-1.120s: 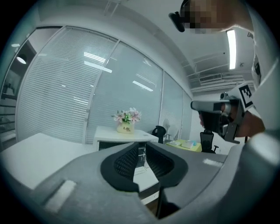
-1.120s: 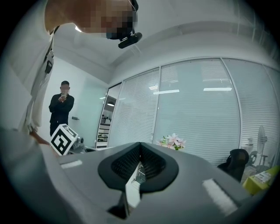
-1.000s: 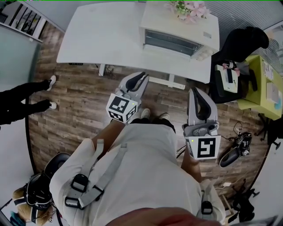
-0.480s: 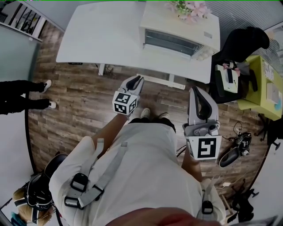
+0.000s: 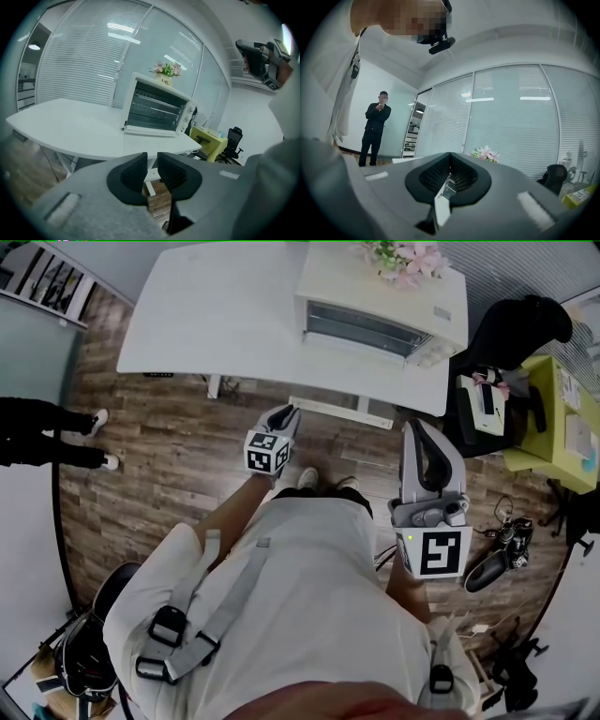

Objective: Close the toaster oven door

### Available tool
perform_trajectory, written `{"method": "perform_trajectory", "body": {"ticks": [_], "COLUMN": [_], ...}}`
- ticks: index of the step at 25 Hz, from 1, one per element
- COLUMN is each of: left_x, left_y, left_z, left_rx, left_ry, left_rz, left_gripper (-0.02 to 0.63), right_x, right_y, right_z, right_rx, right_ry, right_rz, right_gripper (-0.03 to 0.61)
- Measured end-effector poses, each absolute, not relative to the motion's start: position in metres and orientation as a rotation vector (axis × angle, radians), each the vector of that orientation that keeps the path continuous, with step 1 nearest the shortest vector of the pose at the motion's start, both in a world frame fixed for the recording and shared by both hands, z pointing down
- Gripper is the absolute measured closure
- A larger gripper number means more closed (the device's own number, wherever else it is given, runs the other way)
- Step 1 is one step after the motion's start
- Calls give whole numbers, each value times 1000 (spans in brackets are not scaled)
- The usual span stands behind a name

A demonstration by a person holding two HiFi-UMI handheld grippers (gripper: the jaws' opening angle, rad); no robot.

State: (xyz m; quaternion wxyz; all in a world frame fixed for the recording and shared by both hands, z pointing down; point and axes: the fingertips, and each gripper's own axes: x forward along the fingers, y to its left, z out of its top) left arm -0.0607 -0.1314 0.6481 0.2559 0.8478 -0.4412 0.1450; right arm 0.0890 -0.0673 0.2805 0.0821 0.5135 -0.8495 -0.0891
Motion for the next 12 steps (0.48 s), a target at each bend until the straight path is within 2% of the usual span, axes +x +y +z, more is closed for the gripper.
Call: {"method": "perform_trajectory", "body": {"ticks": [12], "left_x": [-61], "left_y": [-131], "left_z": [698], "left_rx": [2210], "left_ry": [-1188], "left_rz": [459], "left_gripper": [540], "right_x": [89], "right_y": [-71], "right_z": [280], "right_rx": [1535], "right_ry": [-2541], "right_rz": [-266], "right_gripper": [574]}}
